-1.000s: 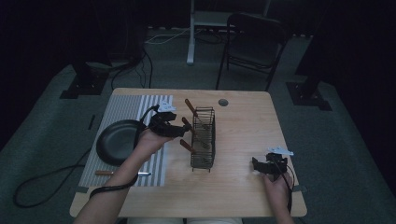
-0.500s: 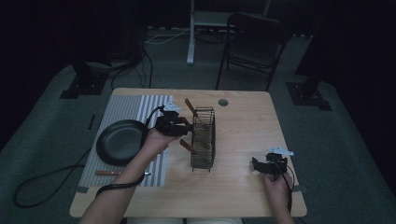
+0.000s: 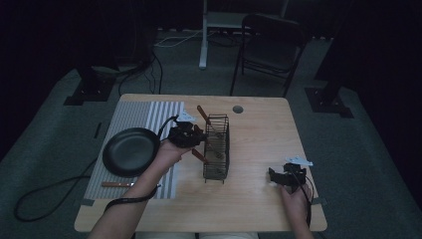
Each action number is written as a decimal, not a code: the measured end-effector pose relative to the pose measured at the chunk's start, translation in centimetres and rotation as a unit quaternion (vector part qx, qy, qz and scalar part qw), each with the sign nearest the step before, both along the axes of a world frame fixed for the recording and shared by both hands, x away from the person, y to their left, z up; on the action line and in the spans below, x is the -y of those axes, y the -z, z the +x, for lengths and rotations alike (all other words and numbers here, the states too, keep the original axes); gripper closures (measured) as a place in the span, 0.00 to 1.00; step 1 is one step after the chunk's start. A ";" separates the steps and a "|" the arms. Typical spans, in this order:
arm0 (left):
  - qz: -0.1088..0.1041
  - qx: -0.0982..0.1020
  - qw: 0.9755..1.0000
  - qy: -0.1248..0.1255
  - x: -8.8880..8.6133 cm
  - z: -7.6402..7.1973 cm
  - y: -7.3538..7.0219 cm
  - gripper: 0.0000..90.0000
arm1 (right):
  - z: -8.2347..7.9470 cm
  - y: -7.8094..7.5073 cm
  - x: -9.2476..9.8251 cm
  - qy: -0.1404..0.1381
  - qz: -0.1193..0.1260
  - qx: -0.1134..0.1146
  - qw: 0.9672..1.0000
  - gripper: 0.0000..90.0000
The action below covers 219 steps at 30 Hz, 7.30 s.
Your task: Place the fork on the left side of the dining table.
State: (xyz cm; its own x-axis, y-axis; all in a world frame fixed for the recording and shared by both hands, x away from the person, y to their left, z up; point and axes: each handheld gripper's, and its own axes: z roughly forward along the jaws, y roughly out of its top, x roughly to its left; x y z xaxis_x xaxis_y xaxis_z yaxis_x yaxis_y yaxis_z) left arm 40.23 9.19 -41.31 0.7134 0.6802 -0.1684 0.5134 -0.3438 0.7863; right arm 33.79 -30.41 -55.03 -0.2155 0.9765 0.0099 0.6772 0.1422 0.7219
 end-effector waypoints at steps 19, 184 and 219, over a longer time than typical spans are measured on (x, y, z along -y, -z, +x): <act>-0.037 -0.016 0.999 0.020 -0.6 -0.3 0.1 0.87 | 0.0 0.0 0.0 0.000 0.000 0.000 1.000 0.14; -0.126 -0.072 0.927 -0.345 -23.2 8.4 5.5 0.80 | 0.0 0.0 0.0 0.000 0.000 0.000 1.000 0.14; -0.139 -0.125 0.917 -0.352 -23.4 9.7 8.9 0.65 | 0.0 0.0 0.0 0.000 0.000 0.000 1.000 0.14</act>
